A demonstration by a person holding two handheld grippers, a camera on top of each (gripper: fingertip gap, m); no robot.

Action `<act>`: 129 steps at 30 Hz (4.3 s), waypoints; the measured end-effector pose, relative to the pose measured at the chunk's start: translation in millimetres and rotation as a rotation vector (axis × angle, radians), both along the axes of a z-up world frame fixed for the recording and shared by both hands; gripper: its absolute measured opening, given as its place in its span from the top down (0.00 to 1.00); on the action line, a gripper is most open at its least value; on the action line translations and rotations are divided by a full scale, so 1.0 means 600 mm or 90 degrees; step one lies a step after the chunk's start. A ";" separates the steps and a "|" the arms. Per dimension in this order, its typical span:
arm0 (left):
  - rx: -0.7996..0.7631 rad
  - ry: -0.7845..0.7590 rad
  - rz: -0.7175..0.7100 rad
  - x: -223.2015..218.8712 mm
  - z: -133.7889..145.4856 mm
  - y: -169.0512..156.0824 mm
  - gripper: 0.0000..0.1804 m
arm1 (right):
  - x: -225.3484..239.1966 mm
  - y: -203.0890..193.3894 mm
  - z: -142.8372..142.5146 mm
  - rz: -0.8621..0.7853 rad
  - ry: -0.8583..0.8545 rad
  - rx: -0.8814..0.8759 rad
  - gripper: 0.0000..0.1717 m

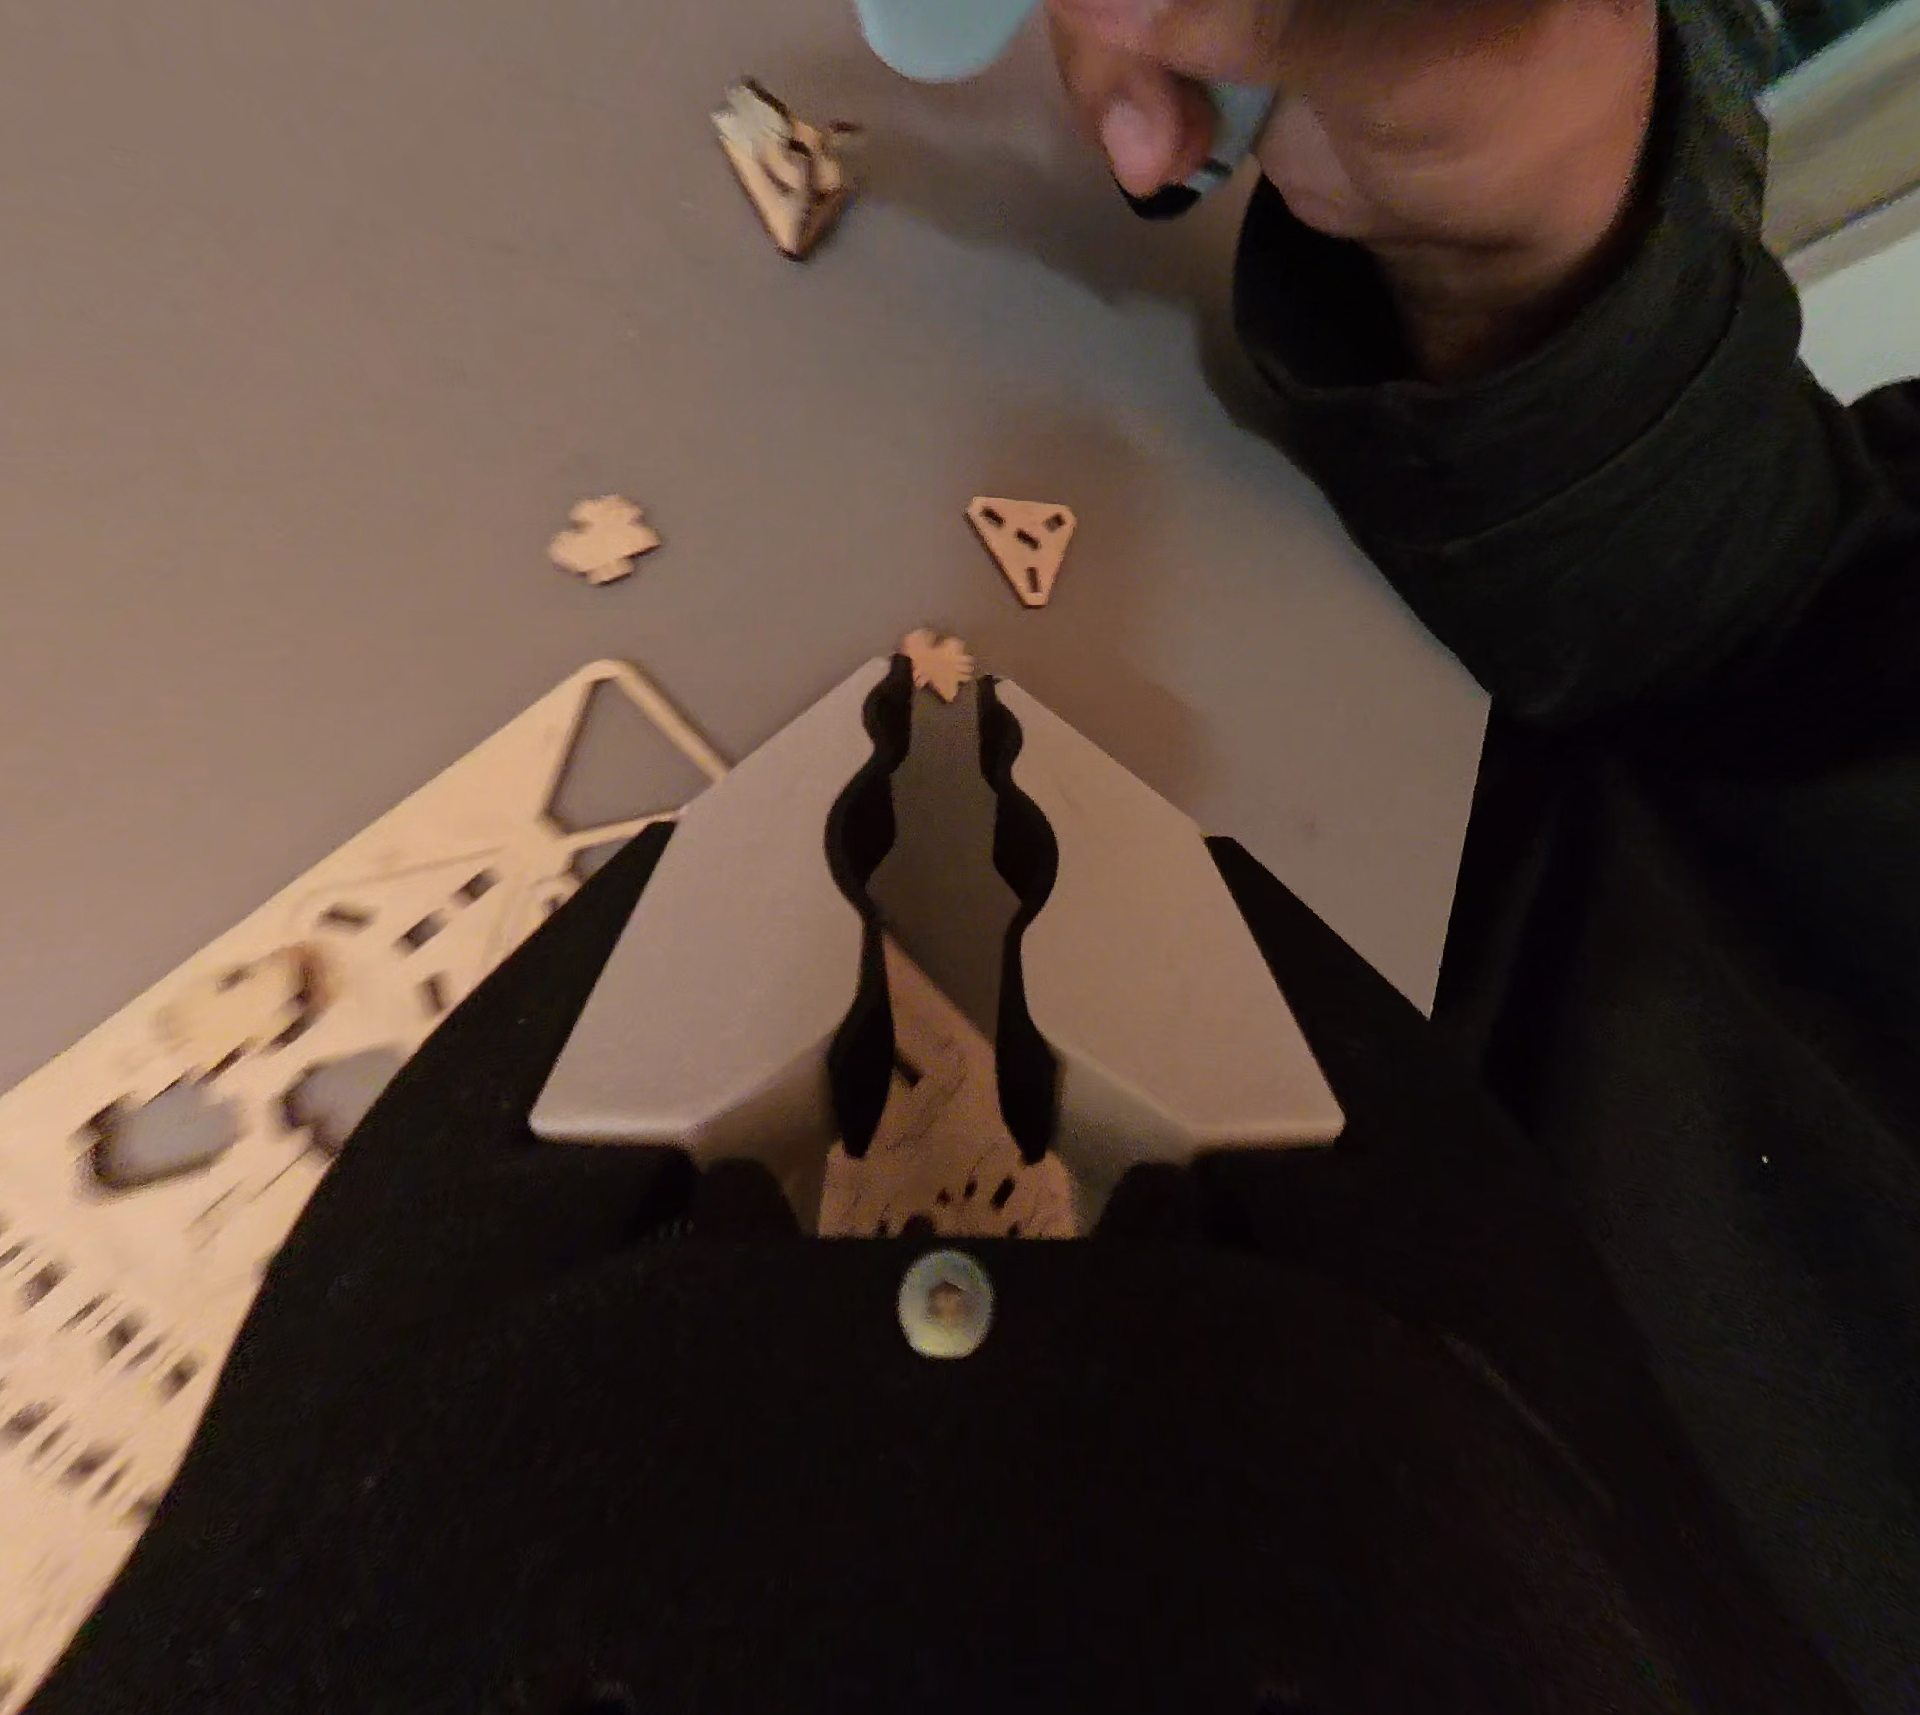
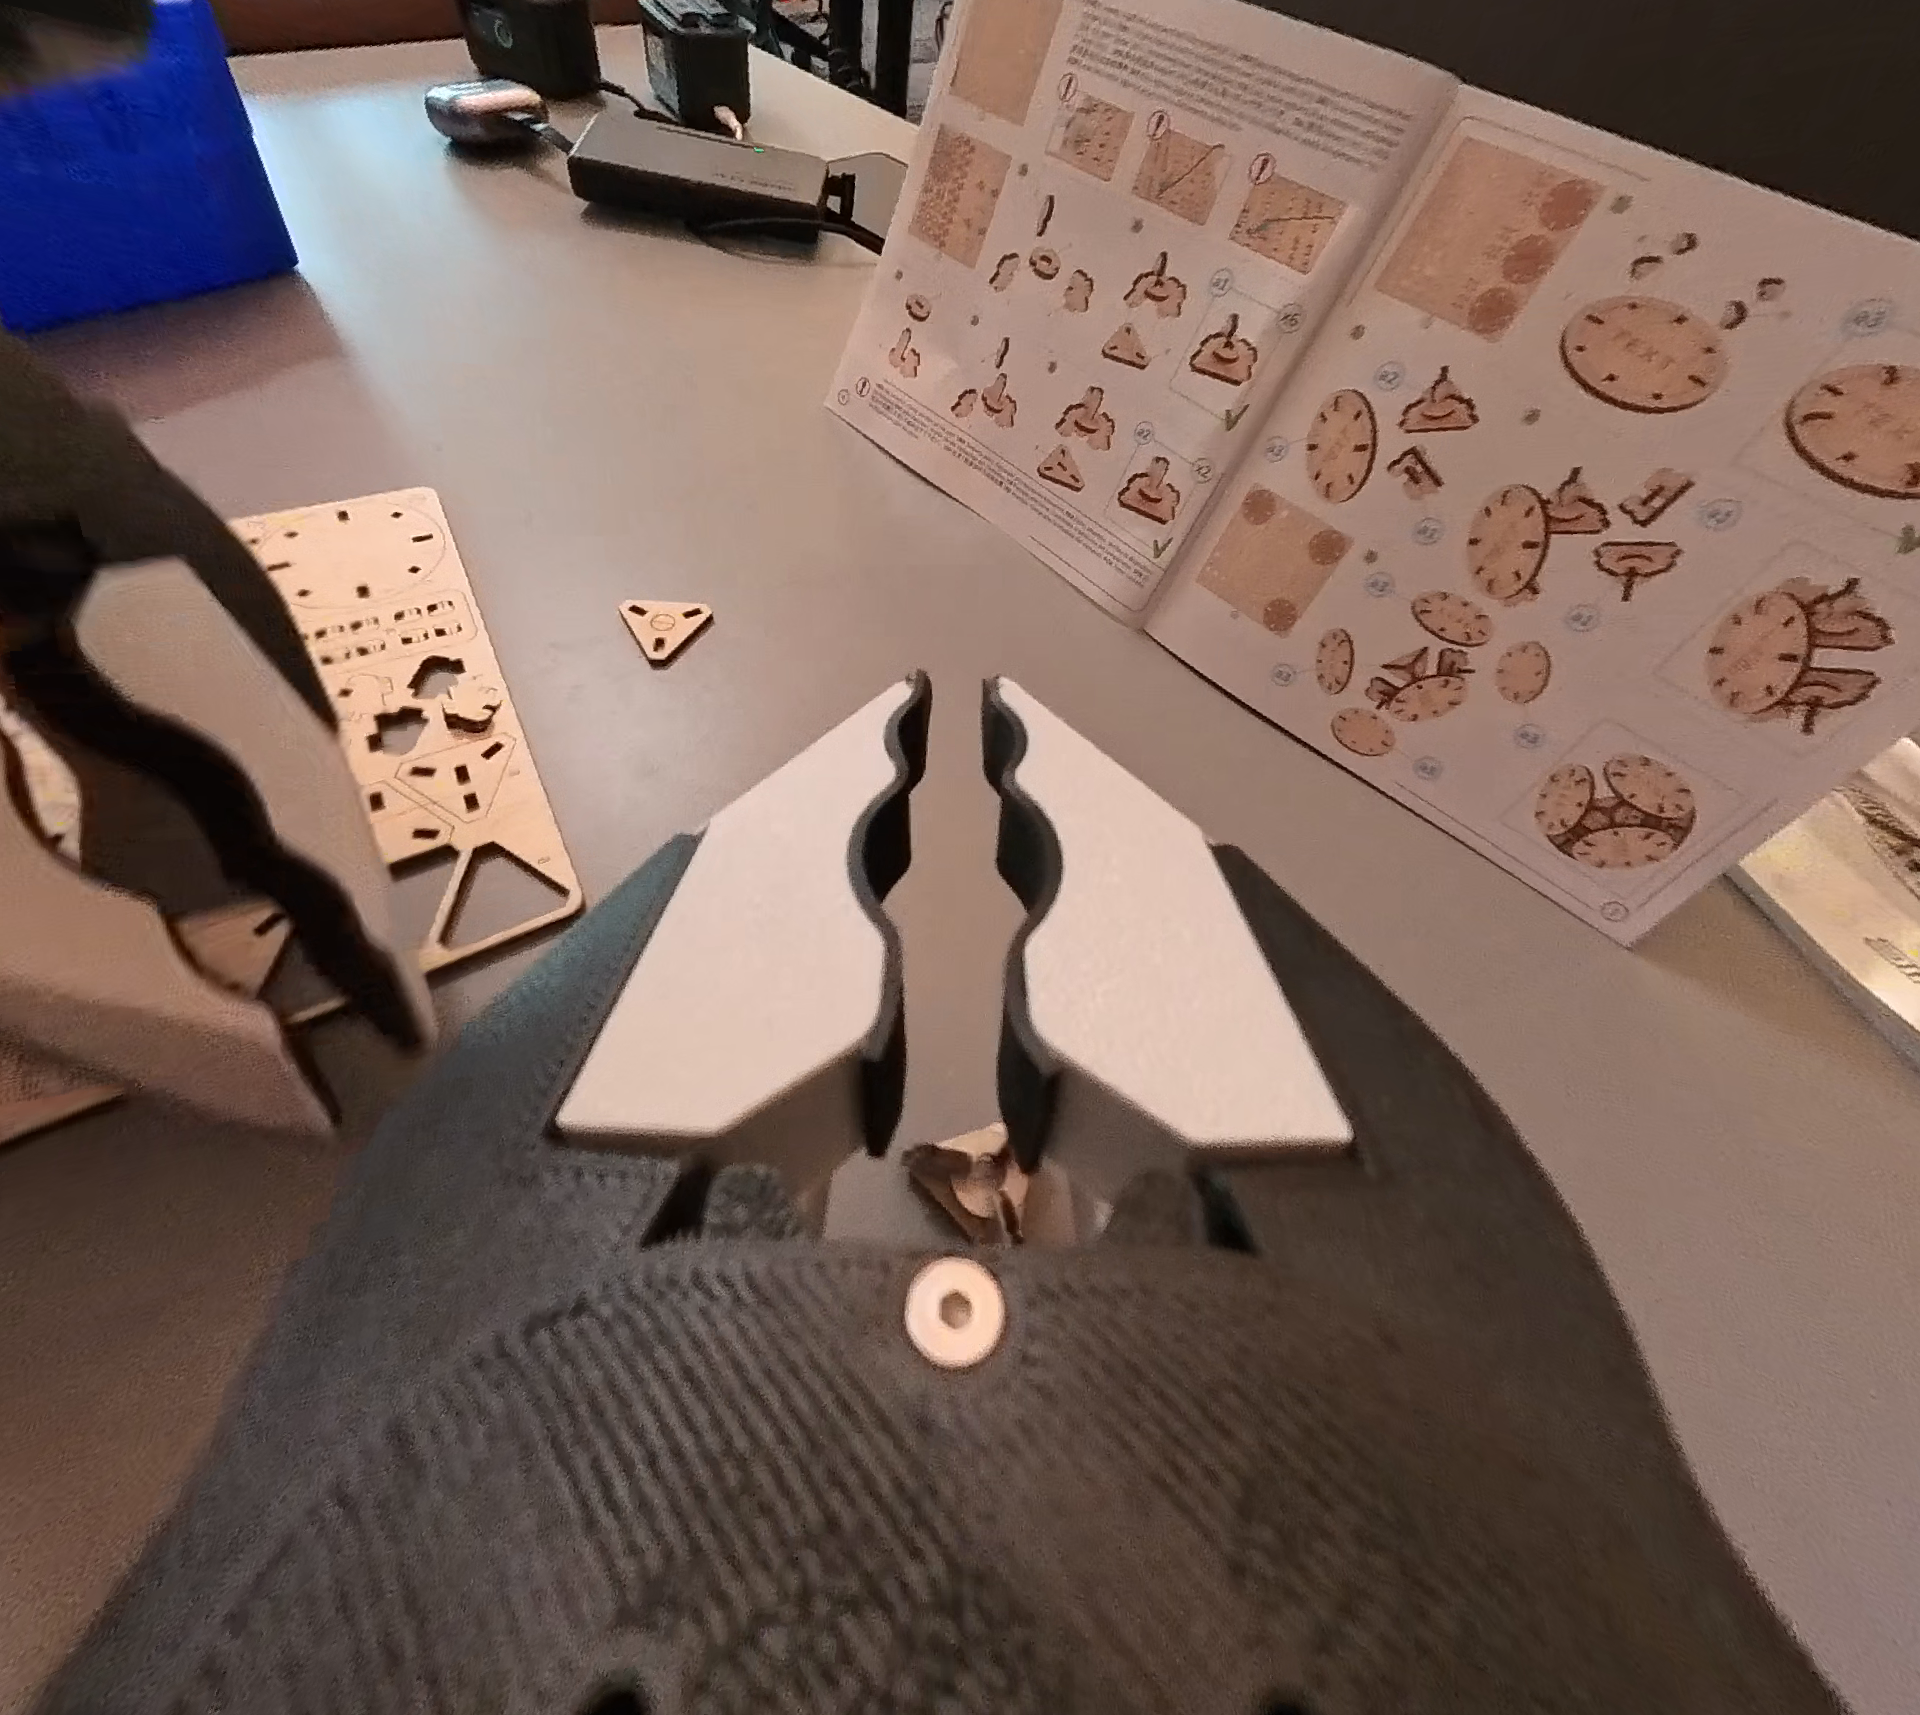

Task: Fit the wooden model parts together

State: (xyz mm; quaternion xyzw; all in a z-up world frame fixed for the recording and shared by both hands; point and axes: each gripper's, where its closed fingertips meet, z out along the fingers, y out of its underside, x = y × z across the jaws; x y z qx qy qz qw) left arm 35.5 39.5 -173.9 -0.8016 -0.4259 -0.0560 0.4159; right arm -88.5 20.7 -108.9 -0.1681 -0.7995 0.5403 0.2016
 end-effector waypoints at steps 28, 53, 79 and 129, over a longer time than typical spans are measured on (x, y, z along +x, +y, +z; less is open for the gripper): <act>-0.097 0.066 0.219 -0.060 -0.015 -0.185 1.00 | 0.007 -0.009 -0.001 0.012 -0.015 -0.017 0.95; -0.171 0.101 0.224 -0.067 -0.027 -0.207 0.98 | 0.006 -0.006 0.004 0.010 -0.010 -0.022 0.95; 0.277 -0.002 0.356 -0.064 0.055 -0.261 1.00 | 0.026 -0.024 -0.005 0.047 -0.018 -0.013 0.94; 0.128 0.037 0.336 -0.070 0.024 -0.251 1.00 | 0.159 -0.176 -0.141 0.187 -0.130 0.226 1.00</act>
